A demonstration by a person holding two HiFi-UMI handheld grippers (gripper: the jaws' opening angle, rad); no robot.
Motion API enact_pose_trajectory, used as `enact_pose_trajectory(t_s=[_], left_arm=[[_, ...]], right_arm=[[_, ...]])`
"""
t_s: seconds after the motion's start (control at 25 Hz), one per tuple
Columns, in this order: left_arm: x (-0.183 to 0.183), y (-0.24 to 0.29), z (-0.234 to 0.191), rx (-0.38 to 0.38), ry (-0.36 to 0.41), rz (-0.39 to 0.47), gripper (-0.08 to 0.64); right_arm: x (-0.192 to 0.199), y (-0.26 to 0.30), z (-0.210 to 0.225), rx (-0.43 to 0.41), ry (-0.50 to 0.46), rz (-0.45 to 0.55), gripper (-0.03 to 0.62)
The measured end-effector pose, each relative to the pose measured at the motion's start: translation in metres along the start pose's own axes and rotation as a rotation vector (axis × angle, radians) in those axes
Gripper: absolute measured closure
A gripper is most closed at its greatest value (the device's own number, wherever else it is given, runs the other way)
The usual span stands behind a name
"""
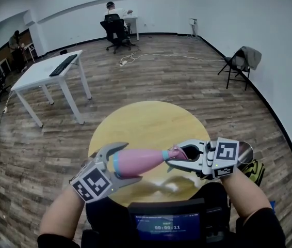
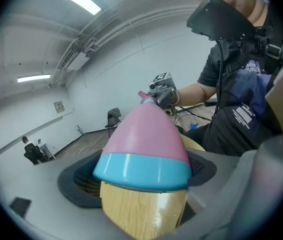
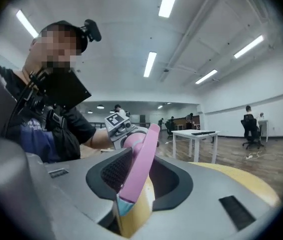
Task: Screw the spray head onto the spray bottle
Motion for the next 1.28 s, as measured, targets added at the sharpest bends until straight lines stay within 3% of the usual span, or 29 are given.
enact_pose_trajectory(t_s=[0.16, 0.24, 0.4, 0.6, 0.84, 1.0, 1.2, 1.28], left_arm=[[-0.001, -0.008, -0.009, -0.159, 0.162, 0.001, 0.064], [-0.003, -0.007, -0.006, -0.182, 0.198, 0.003, 0.064], [-0.004, -0.001, 0.001, -0.181, 0.236, -0.005, 0.064], [-0.002, 0.005, -0.007, -0.156, 0.166, -0.003, 0.064], [-0.001, 0.004, -0.01, -0.203, 0.283, -0.034, 0.065], [-0.005, 0.001, -0.011, -0.217, 0.294, -0.04, 0.065], [0.0, 0.004, -0.009, -0.24, 0.367, -0.065, 0.066], [0.004, 0.005, -0.007, -0.192, 0.315, -0.072, 0.066]], right_arm=[[-0.004, 0.003, 0.001, -0.036, 0.114, 0.033, 0.448], [-0.004, 0.006, -0.002, -0.059, 0.143, 0.044, 0.431], [-0.001, 0.009, -0.007, -0.093, 0.178, 0.051, 0.403], [-0.002, 0.009, 0.007, -0.072, 0.256, 0.091, 0.402], [0.005, 0.01, 0.009, -0.08, 0.297, 0.091, 0.405], [0.005, 0.008, 0.009, -0.092, 0.327, 0.105, 0.388], [0.008, 0.014, 0.01, -0.07, 0.316, 0.091, 0.397], [0.007, 0.013, 0.008, -0.061, 0.269, 0.094, 0.411]])
Point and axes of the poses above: the fingertips, and each gripper's own axes: y forward along the fingers, z to its right, x out of its underside, the point moved 2 cm from there along -y, backward along the fingers, and after that the axes turned 3 degrees about -y, right-handed, at the moved point
